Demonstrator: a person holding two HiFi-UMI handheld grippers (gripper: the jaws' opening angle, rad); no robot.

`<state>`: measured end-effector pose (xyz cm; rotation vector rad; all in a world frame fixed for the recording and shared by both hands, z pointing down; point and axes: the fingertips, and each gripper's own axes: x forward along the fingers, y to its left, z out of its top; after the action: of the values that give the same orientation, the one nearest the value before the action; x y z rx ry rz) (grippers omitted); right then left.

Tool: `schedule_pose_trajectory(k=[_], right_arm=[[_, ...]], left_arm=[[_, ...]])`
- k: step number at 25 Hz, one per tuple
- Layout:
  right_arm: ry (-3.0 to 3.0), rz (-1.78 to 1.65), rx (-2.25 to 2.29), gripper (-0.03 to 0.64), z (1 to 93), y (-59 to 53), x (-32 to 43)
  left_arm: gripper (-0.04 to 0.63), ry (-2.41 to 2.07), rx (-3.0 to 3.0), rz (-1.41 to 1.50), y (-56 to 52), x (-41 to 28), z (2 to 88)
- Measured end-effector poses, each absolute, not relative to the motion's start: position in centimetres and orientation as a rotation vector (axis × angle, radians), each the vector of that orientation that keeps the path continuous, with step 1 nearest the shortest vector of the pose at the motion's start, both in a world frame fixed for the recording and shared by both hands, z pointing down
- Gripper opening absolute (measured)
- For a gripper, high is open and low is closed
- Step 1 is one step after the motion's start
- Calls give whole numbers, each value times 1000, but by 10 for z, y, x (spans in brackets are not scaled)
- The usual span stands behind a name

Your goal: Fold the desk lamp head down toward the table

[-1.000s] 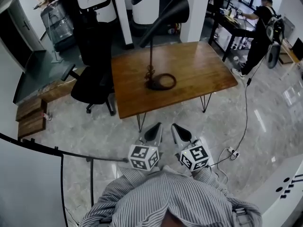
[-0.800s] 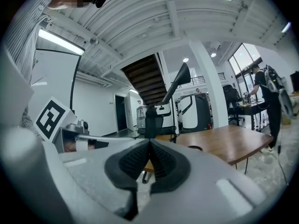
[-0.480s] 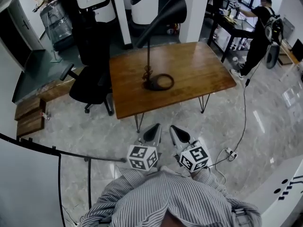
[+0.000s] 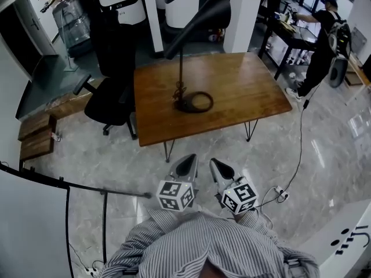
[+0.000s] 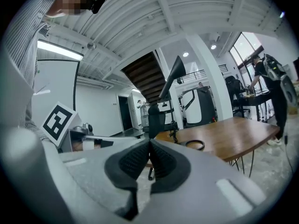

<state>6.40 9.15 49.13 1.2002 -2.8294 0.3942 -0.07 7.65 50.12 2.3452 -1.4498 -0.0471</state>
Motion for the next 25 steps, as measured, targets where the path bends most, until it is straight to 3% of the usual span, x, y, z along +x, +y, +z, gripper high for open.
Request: schedule_pose_trajectory(k=[11, 25], right_arm=[[-2823, 416, 1168, 2, 505, 14, 49], [-2803, 222, 1301, 2, 458, -163, 8]], left_arm=[[-6, -1520, 2323, -78, -7, -37, 508], [-5, -1498, 2491, -56, -182, -92, 465]])
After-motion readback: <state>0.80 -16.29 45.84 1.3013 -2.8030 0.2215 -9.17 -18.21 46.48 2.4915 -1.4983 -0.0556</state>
